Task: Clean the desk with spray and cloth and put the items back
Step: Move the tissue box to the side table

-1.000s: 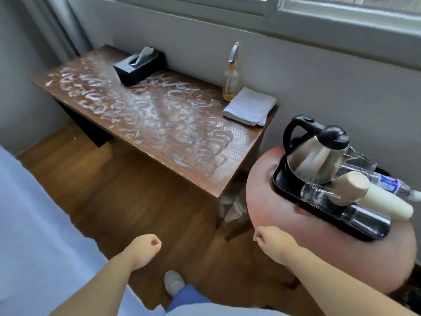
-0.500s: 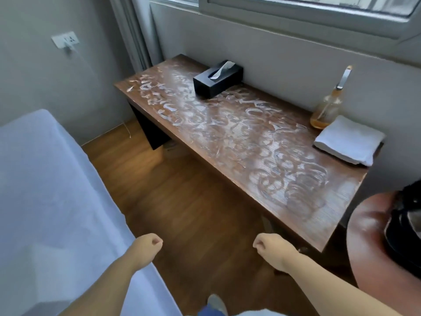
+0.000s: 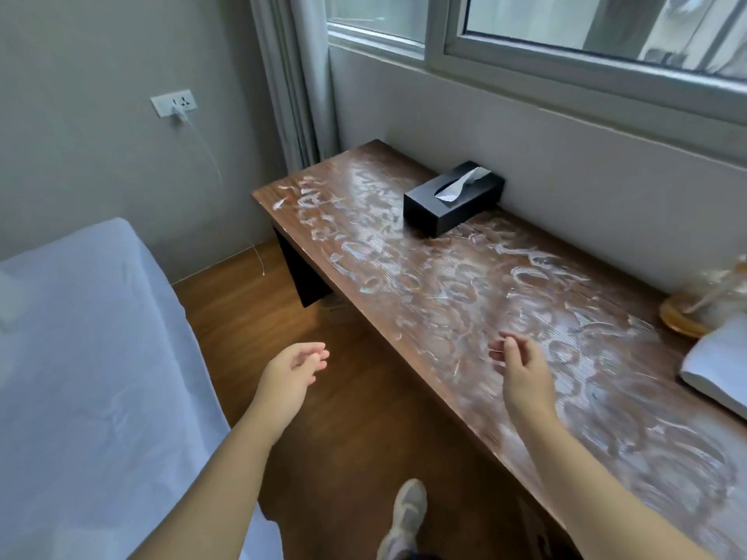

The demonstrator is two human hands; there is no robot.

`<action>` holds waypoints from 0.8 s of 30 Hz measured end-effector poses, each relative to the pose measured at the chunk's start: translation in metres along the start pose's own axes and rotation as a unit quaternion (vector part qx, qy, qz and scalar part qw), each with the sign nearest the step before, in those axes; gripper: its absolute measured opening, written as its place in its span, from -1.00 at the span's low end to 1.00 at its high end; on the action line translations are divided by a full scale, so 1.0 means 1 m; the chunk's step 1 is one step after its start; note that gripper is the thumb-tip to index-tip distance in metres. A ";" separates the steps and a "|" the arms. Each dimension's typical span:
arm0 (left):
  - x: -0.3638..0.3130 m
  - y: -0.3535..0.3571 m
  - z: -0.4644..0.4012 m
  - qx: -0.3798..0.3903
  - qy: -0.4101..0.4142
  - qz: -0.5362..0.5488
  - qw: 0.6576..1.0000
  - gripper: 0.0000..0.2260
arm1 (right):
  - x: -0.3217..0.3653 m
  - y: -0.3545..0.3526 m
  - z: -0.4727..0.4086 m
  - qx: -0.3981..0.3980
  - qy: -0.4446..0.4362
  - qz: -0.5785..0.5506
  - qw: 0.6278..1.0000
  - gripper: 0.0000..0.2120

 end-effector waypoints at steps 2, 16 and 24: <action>-0.020 0.008 -0.037 -0.019 0.007 0.061 0.998 -0.79 | 0.009 0.012 -0.035 -0.032 0.009 -0.034 0.999 -0.82; -0.141 0.085 -0.277 0.063 0.001 0.189 0.980 -0.82 | 0.060 0.082 -0.239 -0.139 0.091 -0.126 0.978 -0.74; -0.167 0.177 -0.406 0.147 0.019 0.079 0.986 -0.75 | 0.069 0.139 -0.326 -0.193 0.123 -0.121 0.966 -0.67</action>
Point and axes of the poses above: each hand's wrist, its own z-axis away from the middle knuckle, its own y-axis out of the palm, x = y × z, the point moved 3 cm from there along -z, towards the middle knuckle, and after that the axes turned 7 degrees about z, right-handed, at the moved point
